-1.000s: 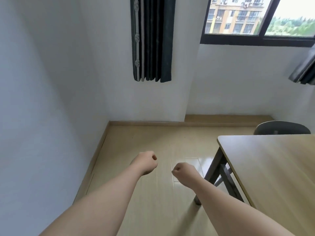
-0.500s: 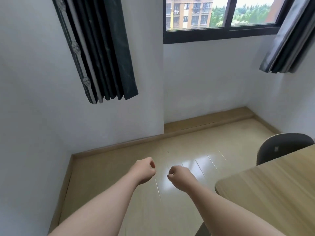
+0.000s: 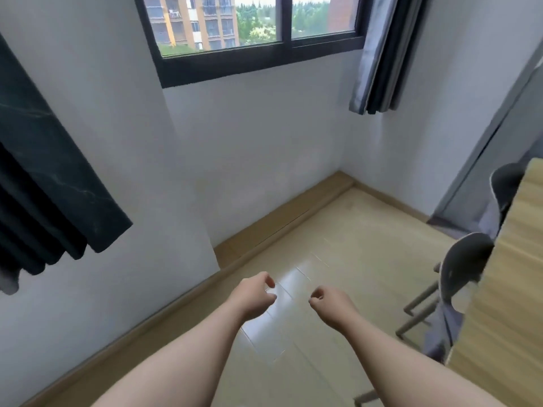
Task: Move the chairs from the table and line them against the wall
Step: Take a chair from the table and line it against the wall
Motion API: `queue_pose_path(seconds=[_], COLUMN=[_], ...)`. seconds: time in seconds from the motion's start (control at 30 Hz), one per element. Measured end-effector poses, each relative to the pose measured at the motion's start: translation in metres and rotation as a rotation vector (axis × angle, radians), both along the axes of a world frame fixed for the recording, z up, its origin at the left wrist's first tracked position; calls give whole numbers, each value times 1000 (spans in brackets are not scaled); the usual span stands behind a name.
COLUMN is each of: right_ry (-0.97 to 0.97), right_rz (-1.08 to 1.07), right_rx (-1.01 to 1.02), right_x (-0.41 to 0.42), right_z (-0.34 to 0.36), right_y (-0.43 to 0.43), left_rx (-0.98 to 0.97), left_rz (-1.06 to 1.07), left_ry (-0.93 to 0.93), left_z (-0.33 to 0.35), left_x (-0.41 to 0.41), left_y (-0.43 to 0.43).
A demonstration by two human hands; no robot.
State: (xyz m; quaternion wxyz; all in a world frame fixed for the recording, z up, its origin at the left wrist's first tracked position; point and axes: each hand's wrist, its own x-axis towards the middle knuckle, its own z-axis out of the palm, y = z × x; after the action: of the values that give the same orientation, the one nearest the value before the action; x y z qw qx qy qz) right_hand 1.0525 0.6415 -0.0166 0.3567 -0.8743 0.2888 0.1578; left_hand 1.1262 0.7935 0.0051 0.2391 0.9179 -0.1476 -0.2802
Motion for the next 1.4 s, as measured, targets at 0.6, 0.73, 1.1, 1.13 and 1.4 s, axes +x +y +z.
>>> queue_pose_path(seconds=[0.6,0.73,1.1,1.13,1.4], right_ry=[78,163,134,120,87], right_rz=[-1020,-1074,-1187,-1212,-1376], right_rx=[-213,-54,2,-5,11], right_x=[22,28,19,19,31], right_z=[-6,-28,-55,-56,-56], right_y=[-202,-237,-256,-255,-248], left_rx=[-23,46,40,47,-28], left_rz=[-740,-935,-1895,-1990,-2157], left_ry=[26,-47,-488,-538,-816], left_z=[-1,-2,-37,-42,-70], left_x=[119,108,70,68,64], left_y=[-281,-348,-457,-463,-479])
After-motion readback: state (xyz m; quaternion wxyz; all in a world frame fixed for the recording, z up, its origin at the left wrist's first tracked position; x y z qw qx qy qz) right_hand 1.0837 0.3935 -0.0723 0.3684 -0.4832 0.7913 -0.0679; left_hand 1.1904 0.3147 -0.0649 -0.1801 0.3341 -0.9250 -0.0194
